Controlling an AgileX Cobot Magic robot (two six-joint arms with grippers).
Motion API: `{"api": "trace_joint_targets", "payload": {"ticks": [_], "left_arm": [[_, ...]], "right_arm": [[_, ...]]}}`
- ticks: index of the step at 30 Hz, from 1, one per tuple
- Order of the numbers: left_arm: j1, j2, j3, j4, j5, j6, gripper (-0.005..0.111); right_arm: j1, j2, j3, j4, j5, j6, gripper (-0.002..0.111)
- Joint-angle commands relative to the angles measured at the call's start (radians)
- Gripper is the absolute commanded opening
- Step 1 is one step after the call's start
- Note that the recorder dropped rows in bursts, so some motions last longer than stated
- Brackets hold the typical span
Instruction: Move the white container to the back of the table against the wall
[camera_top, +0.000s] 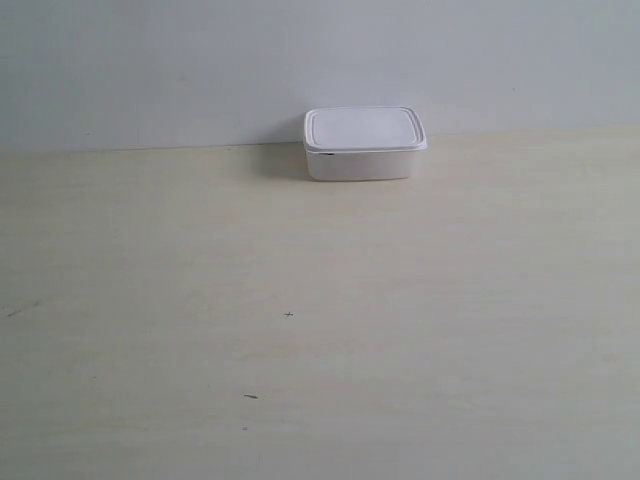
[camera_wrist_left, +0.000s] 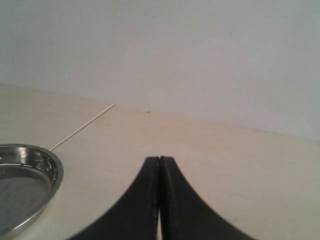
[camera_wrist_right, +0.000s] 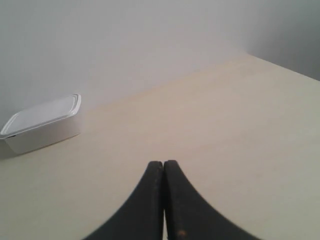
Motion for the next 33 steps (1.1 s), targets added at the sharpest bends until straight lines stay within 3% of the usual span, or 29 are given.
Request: {"api": "trace_joint_targets", "payload": {"ticks": [1, 5, 10, 33], "left_arm": [[0.003, -0.006, 0.003, -0.042, 0.063, 0.068, 0.0], [0.003, -0.006, 0.003, -0.28, 0.146, 0.118, 0.0], [0.003, -0.006, 0.003, -0.287, 0.215, 0.189, 0.0], [-0.018, -0.006, 0.003, -0.28, 0.215, 0.192, 0.0]], "right_arm": [[-0.005, -0.006, 0.005, -0.008, 0.011, -0.007, 0.0], [-0.005, -0.006, 0.005, -0.008, 0.011, -0.007, 0.0], [-0.005, -0.006, 0.005, -0.008, 0.011, -0.007, 0.0], [-0.005, -0.006, 0.005, -0.006, 0.011, -0.007, 0.0]]}}
